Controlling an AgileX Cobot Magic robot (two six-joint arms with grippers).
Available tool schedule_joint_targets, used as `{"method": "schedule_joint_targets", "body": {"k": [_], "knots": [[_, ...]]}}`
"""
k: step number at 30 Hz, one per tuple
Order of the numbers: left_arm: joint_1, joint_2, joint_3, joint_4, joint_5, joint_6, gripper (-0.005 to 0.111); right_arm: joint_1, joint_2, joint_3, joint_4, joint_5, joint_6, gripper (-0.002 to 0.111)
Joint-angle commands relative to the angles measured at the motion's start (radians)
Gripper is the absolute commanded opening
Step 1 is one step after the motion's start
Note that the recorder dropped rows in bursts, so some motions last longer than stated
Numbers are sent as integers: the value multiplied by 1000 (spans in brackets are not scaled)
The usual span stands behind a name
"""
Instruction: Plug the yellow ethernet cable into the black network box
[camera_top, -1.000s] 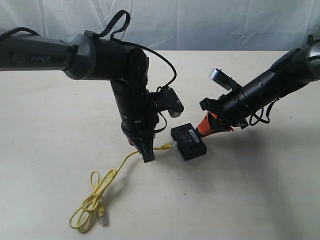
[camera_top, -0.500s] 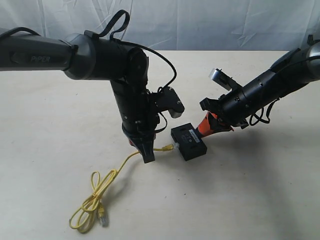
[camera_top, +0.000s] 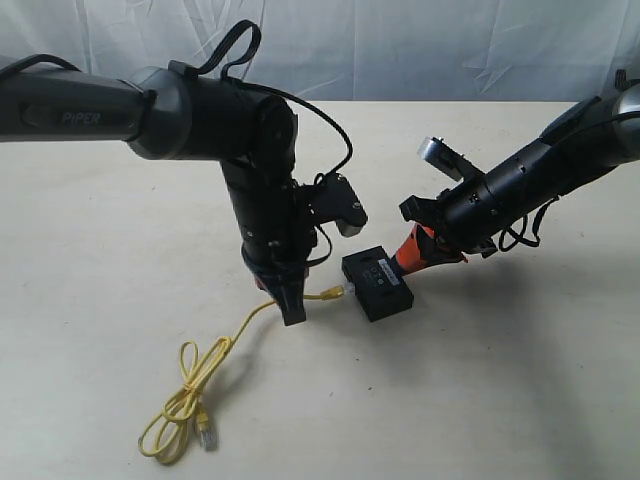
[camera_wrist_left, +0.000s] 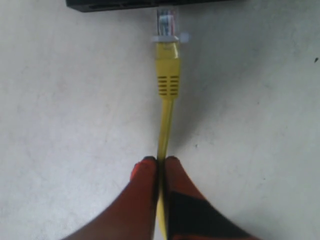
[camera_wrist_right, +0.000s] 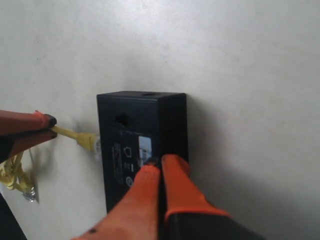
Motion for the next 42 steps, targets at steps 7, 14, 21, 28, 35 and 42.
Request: {"method": "schedule_joint_targets", "body": {"k": [7,14,21,28,35,42], "knots": [[-3,2,-5,3,-20,-5,0,-1,-10,4,-1,3,-6,-1],[-3,12,-5,-7,-5,-2,0,-1,-10,4,0,1,-6,-1],[-3,12,-5,-11,1,-1,0,-1,-10,4,0,1,-6,-1],[-3,12,-5,-15,-14,2,0,-1,-10,4,0,-1,-6,-1],[-3,12,-5,-15,-18,2,0,-1,-10,4,0,-1,-6,-1],[-3,12,-5,-15,-23,2,0,-1,-10,4,0,-1,-6,-1]]}}
